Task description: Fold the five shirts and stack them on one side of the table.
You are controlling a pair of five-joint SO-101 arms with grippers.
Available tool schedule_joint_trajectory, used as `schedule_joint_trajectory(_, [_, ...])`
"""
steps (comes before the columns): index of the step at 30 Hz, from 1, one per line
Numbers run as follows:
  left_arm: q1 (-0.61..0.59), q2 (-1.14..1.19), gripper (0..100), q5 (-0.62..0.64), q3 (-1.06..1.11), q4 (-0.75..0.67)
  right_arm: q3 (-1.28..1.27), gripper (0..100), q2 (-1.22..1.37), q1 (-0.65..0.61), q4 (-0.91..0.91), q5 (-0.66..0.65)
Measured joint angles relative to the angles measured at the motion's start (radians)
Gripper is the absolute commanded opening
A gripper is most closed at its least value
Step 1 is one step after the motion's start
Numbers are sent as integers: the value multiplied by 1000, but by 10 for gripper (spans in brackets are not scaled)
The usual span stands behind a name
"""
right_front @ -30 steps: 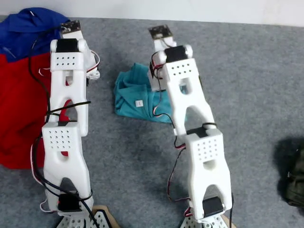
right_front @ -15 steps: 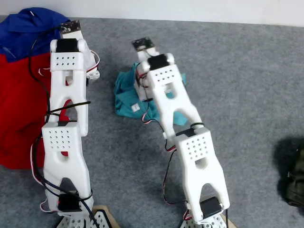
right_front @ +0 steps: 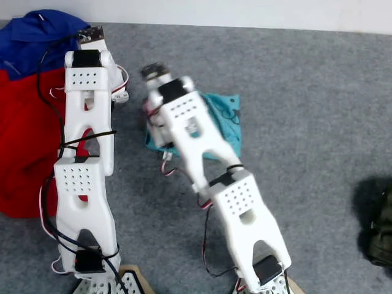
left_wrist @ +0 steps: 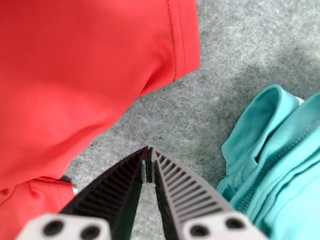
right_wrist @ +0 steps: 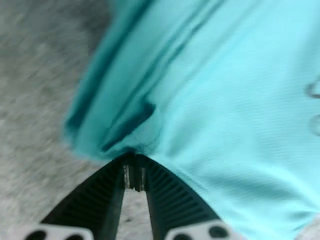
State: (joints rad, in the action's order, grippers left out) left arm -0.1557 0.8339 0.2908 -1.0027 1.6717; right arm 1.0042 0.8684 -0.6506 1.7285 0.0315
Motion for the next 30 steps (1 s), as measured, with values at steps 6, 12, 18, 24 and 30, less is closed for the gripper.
schedule_joint_trajectory(6, [0,0,6,0,0,0,0,8,-11,8,20,0])
schedule_joint_trajectory(12, [0,0,6,0,0,-9,-68,7,-226,170,20,0])
schedule_joint_trajectory(18, [0,0,6,0,0,-44,-427,7,-545,230,15,0])
schedule_joint_trajectory(24, [84,0,6,3,-2,-95,-936,7,-868,278,-259,0])
schedule_joint_trajectory(30, [242,0,6,0,-58,-97,-1448,9,-1053,396,-758,14])
